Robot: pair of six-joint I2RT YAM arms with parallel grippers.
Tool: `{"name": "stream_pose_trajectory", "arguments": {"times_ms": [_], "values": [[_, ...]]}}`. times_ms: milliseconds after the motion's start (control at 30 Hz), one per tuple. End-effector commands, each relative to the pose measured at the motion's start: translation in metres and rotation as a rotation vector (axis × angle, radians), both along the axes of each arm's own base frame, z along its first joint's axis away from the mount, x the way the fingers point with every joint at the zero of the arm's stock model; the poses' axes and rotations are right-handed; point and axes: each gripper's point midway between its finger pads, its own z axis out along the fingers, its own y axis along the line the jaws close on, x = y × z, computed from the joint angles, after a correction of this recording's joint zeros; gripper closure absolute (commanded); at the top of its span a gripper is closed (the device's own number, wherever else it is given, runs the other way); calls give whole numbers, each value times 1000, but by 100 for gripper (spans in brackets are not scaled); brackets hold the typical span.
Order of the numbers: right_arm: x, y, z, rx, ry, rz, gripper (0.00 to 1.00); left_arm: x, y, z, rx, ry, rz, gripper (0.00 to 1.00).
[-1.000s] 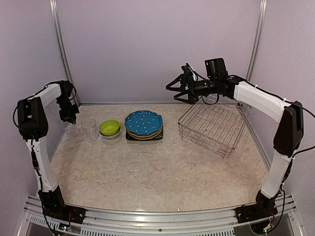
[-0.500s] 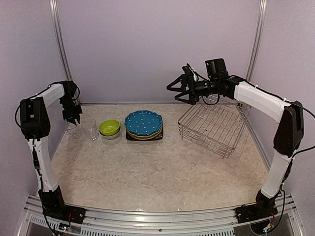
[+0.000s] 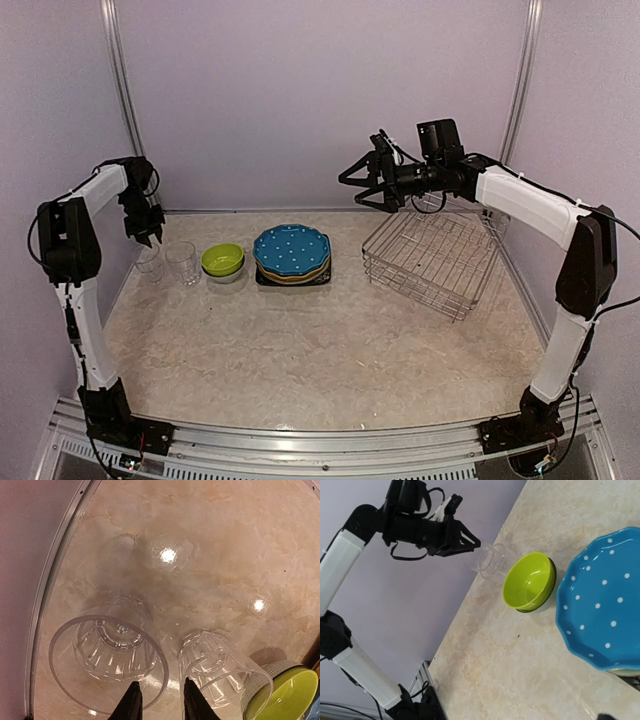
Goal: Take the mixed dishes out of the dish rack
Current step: Reset both arms
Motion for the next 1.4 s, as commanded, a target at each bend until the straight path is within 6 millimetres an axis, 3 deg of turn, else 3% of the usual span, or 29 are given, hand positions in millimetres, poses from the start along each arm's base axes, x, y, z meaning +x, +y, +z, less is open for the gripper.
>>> {"name": "stream_pose_trajectory", "arguments": {"times_ms": [0, 100, 200, 367, 533, 600, 667, 700, 767, 933, 1100, 1267, 1367], "values": [[0, -9, 10, 3, -32, -10, 1, -1, -6, 48, 5, -84, -19, 72], [2, -12, 12, 3, -38, -18, 1, -2, -9, 69, 2, -127, -29, 69], [4, -17, 16, 6, -50, -26, 1, -1, -14, 94, 8, -184, -49, 61], [9, -31, 23, 2, -72, -50, 1, 1, -27, 145, 14, -314, -91, 54], [14, -52, 32, -17, -102, -89, 1, 0, -41, 179, 19, -409, -123, 32], [15, -61, 36, -28, -115, -108, 1, -3, -69, 187, -5, -431, -189, 21], [16, -71, 40, -38, -125, -127, 1, -6, -85, 197, -5, -457, -229, 15], [16, -75, 42, -44, -133, -137, 1, -8, -93, 201, -8, -469, -243, 3], [15, -84, 47, -58, -155, -158, 1, -14, -116, 209, -36, -486, -284, 1], [9, -104, 45, -109, -192, -214, 1, -28, -183, 217, -127, -496, -414, 1], [-5, -116, 26, -141, -204, -256, 1, -39, -239, 194, -248, -428, -476, 1], [-25, -129, 0, -152, -202, -310, 1, -49, -280, 186, -300, -432, -527, 1], [-37, -129, -25, -183, -183, -321, 1, -54, -291, 188, -379, -445, -522, 1]]}}
